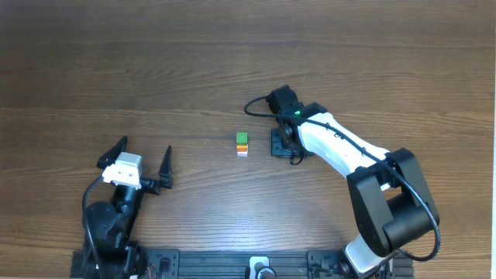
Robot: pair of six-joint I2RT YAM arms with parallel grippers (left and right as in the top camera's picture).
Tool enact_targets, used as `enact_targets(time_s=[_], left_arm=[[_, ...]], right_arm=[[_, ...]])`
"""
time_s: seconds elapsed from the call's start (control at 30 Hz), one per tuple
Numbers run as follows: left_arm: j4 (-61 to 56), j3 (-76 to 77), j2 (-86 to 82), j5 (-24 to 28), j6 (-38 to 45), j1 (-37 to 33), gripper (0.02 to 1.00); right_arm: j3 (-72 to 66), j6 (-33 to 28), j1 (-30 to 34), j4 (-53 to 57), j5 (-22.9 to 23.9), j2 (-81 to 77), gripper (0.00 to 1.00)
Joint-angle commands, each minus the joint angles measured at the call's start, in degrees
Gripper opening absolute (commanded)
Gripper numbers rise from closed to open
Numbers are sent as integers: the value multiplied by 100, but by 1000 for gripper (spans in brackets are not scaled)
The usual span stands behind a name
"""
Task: Stack Cubes
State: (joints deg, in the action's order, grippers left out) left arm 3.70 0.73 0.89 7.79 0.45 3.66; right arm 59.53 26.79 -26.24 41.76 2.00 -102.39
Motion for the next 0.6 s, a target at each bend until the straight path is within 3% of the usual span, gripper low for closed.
enact_targets(time_s=[0.03, 0.17, 0.37, 0.6], left_arm=[[-7, -39, -50, 72, 83, -35, 998], [-4, -39, -50, 72, 83, -35, 996], [-4, -39, -50, 72, 83, -35, 998], [-4, -39, -50, 72, 83, -35, 1000]], right_arm=[[-31, -7, -4, -7, -9, -26, 224], [59, -7, 0, 153, -68, 94, 178], [916, -2, -92, 1255, -15, 833, 139], [2583, 393, -664, 2796, 299, 933, 123]])
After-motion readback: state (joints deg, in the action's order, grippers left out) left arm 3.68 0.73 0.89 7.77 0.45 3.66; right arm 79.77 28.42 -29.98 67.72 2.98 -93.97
